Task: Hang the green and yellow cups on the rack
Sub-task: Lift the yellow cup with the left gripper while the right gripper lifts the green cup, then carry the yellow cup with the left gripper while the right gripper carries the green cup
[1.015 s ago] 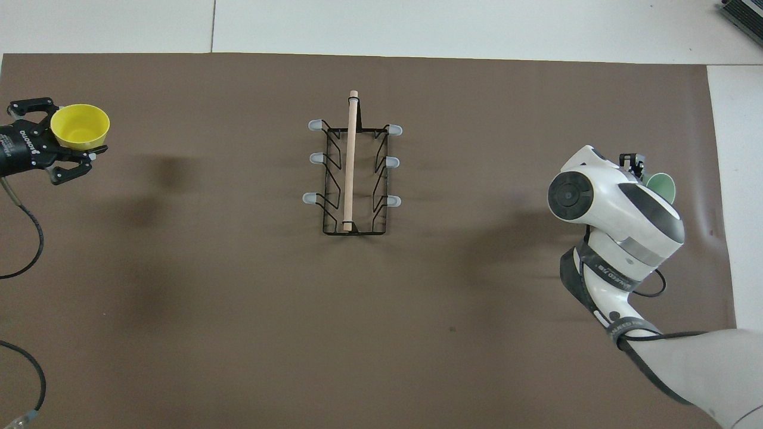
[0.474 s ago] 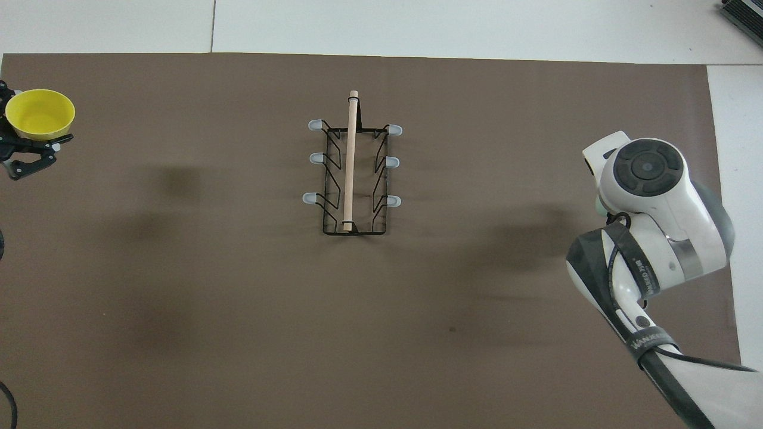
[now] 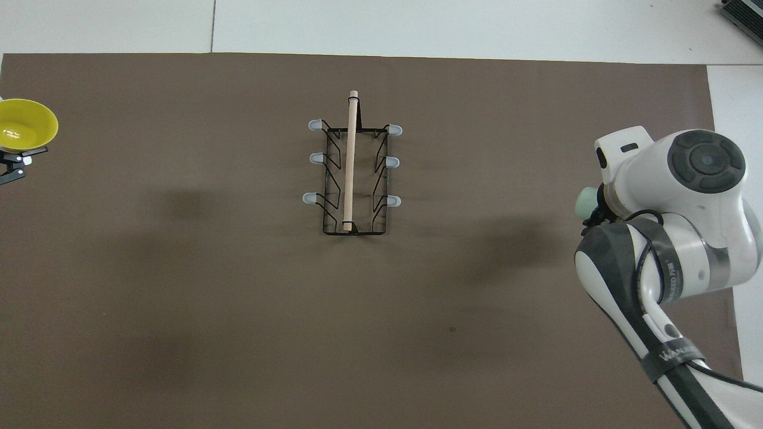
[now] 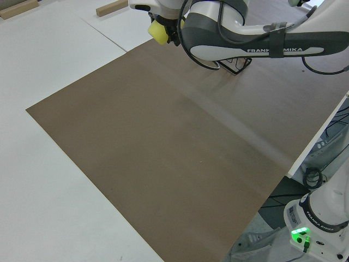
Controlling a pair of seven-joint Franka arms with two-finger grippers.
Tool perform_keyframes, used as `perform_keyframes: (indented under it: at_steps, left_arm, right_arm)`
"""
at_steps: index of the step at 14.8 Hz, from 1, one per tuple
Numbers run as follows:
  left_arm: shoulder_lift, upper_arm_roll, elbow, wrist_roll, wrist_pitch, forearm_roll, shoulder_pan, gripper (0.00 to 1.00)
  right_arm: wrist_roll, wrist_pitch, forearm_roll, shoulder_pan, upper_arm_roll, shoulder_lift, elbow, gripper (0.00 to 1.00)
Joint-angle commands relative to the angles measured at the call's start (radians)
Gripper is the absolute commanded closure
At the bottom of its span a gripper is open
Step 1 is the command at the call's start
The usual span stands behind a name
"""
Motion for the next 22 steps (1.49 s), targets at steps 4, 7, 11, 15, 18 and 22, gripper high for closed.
perform_keyframes:
  at_steps: [4, 7, 11, 15, 18, 22]
  left_arm:
    - [-0.048, 0.000, -0.032, 0.122, -0.026, 0.070, -0.101, 1.00]
    - [-0.054, -0.002, -0.037, 0.159, -0.023, 0.205, -0.178, 1.00]
    - [-0.054, -0.003, -0.043, 0.174, 0.008, 0.371, -0.293, 1.00]
    - [-0.078, -0.003, -0.127, 0.327, 0.123, 0.373, -0.351, 1.00]
    - [-0.118, -0.008, -0.239, 0.354, 0.277, 0.373, -0.399, 1.00]
    - [-0.160, -0.013, -0.397, 0.384, 0.546, 0.371, -0.443, 1.00]
  right_arm:
    - [-0.184, 0.055, 0.434, -0.010, 0.001, -0.034, -0.007, 0.90]
    - [-0.353, 0.150, 0.573, -0.012, 0.001, -0.029, -0.016, 0.90]
    - [-0.554, 0.253, 0.880, -0.001, 0.002, -0.040, -0.059, 0.90]
    - [-0.799, 0.398, 1.325, 0.098, 0.002, -0.066, -0.111, 0.90]
    - [-0.978, 0.486, 1.704, 0.218, 0.002, -0.087, -0.160, 0.90]
    - [-1.362, 0.517, 2.146, 0.310, 0.001, -0.046, -0.192, 0.90]
